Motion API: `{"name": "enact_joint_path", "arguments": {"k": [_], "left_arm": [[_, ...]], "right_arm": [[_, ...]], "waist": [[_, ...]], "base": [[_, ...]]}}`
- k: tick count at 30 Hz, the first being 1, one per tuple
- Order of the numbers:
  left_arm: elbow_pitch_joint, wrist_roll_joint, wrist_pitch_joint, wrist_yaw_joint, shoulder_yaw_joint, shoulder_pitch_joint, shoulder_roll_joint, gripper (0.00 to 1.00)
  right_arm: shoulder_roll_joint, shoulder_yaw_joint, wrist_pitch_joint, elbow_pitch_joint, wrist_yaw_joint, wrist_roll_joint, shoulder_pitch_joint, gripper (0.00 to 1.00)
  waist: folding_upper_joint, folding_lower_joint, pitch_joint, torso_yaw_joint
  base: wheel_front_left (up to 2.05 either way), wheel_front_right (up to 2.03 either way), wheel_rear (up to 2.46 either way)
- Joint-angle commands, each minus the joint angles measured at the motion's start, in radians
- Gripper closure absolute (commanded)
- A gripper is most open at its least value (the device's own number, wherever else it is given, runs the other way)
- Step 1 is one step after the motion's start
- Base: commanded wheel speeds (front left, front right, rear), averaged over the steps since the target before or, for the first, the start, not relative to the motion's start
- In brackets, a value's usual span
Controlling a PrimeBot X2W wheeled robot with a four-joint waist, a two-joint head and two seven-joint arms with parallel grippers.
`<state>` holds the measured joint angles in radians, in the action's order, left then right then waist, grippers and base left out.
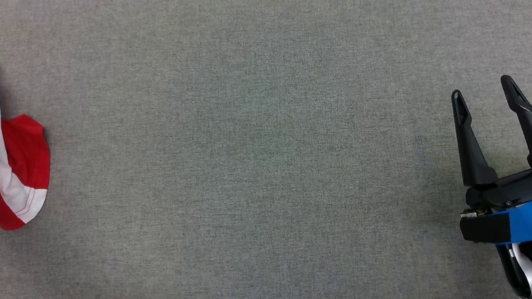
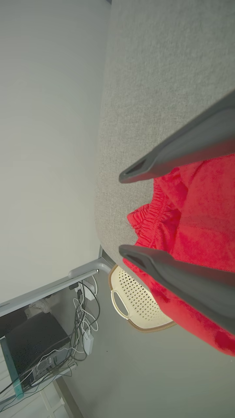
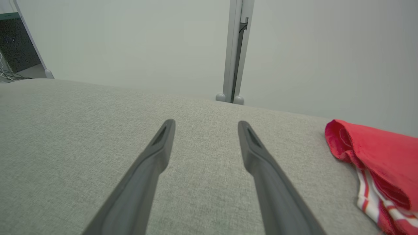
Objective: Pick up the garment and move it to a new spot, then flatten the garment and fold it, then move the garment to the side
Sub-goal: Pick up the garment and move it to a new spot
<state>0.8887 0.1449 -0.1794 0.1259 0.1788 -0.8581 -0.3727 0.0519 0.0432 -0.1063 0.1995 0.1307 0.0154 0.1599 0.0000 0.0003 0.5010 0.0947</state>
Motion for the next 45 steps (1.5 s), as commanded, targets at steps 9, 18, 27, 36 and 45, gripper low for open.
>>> {"name": "enact_joint_path", "arguments": {"k": [9,18,27,36,45], "left_arm": [[0.235,0.126,0.254,0.005,-0.121,-0.066,-0.018,0.00],[0.298,0.275,0.498,0.003,-0.185,-0.058,-0.043,0.38],[0.242,0.350,0.471,0.003,-0.221,-0.049,-0.076,1.00],[0.123,0.387,0.287,0.003,-0.316,-0.081,-0.129,1.00],[-0.035,0.385,0.144,0.004,-0.459,-0.175,-0.129,1.00]], "right_arm": [[0.009,-0.002,0.012,0.020,0.000,0.008,0.013,0.00],[0.017,-0.019,0.016,0.008,0.000,-0.002,0.015,0.00],[0.014,-0.013,0.003,-0.006,0.000,-0.014,0.001,0.00],[0.003,-0.030,-0.039,-0.092,0.000,-0.050,-0.009,0.00],[-0.001,-0.040,-0.094,-0.181,0.000,-0.104,-0.030,0.00]], "waist": [[0.0000,-0.0003,0.035,-0.006],[0.0000,-0.0003,0.013,-0.015],[0.0000,-0.0003,-0.024,-0.036],[0.0000,-0.0003,-0.124,-0.073],[0.0000,-0.0003,-0.218,-0.145]], "base": [[0.00,0.00,0.00],[0.00,0.00,0.00],[0.00,0.00,0.00],[0.00,0.00,0.00],[0.00,0.00,0.00]]}}
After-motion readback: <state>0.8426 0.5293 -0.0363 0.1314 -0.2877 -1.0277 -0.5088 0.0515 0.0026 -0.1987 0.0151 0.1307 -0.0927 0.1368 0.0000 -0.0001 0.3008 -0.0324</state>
